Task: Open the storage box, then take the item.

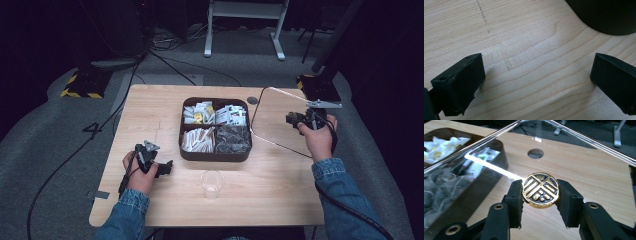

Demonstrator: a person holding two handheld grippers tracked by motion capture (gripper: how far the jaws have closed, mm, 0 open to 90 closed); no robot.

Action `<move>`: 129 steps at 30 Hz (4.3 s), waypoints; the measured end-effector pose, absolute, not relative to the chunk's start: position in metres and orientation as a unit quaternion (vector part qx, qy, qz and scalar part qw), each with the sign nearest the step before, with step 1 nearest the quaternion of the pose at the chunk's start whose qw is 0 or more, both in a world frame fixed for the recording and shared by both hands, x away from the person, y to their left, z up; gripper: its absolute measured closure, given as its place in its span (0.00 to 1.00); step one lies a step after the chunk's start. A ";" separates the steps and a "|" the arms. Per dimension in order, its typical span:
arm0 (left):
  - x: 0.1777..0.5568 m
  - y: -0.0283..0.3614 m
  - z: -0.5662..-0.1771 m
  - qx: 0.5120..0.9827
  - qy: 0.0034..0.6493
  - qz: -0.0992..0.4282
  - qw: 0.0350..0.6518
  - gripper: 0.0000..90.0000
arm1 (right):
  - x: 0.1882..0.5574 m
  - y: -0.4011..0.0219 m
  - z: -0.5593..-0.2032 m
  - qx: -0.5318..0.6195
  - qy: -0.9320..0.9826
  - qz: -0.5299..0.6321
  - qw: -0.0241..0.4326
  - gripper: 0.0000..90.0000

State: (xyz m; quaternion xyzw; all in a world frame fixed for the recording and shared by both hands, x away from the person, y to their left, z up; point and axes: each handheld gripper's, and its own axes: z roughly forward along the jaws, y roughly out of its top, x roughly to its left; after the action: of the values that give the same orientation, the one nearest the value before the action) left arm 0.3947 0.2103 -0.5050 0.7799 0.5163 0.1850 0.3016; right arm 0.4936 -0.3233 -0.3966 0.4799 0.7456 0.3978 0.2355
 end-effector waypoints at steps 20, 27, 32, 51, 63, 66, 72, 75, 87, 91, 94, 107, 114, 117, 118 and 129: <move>0.395 0.210 -0.505 0.780 0.516 0.185 0.302 0.00 | 0.503 -0.341 -0.438 0.495 0.749 0.374 0.232 0.65; 0.394 0.210 -0.505 0.779 0.516 0.186 0.303 0.00 | 0.506 -0.341 -0.454 0.504 0.747 0.369 0.229 0.65; 0.394 0.210 -0.505 0.779 0.517 0.186 0.304 0.00 | 0.508 -0.339 -0.464 0.505 0.749 0.364 0.226 0.65; 0.394 0.210 -0.505 0.779 0.516 0.186 0.303 0.00 | 0.508 -0.339 -0.485 0.509 0.755 0.349 0.220 0.65; 0.394 0.210 -0.505 0.779 0.516 0.186 0.303 0.00 | 0.507 -0.341 -0.491 0.516 0.755 0.344 0.213 0.65; 0.394 0.210 -0.505 0.779 0.516 0.186 0.303 0.00 | 0.507 -0.341 -0.491 0.516 0.755 0.345 0.213 0.65; 0.394 0.210 -0.505 0.779 0.517 0.185 0.304 0.00 | 0.508 -0.341 -0.491 0.518 0.753 0.346 0.211 0.65; 0.394 0.210 -0.505 0.779 0.517 0.185 0.303 0.00 | 0.508 -0.341 -0.492 0.517 0.752 0.348 0.213 0.65; 0.394 0.210 -0.505 0.779 0.517 0.185 0.304 0.00 | 0.506 -0.342 -0.492 0.518 0.747 0.354 0.220 0.63; 0.394 0.210 -0.505 0.779 0.517 0.185 0.304 0.00 | 0.504 -0.341 -0.486 0.518 0.737 0.370 0.226 0.58; 0.394 0.210 -0.505 0.779 0.517 0.185 0.304 0.00 | 0.503 -0.340 -0.478 0.515 0.733 0.380 0.229 0.56; 0.394 0.210 -0.505 0.779 0.517 0.185 0.304 0.00 | 0.495 -0.320 -0.441 0.495 0.724 0.419 0.235 0.53; 0.394 0.210 -0.505 0.779 0.517 0.184 0.304 0.00 | 0.490 -0.301 -0.425 0.471 0.731 0.437 0.231 0.53; 0.393 0.210 -0.505 0.780 0.516 0.184 0.303 0.00 | 0.487 -0.290 -0.422 0.460 0.737 0.441 0.223 0.53; 0.393 0.210 -0.505 0.781 0.515 0.184 0.302 0.00 | 0.486 -0.287 -0.421 0.458 0.740 0.442 0.220 0.53; 0.392 0.210 -0.505 0.780 0.516 0.184 0.303 0.00 | 0.477 -0.240 -0.416 0.407 0.771 0.450 0.196 0.54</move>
State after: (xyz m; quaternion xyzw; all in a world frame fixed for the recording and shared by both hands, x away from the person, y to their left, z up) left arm 0.3921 0.2103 -0.5051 0.7800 0.5156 0.1840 0.3031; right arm 0.4773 -0.2399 -0.4158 0.4070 0.7706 0.4496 0.1957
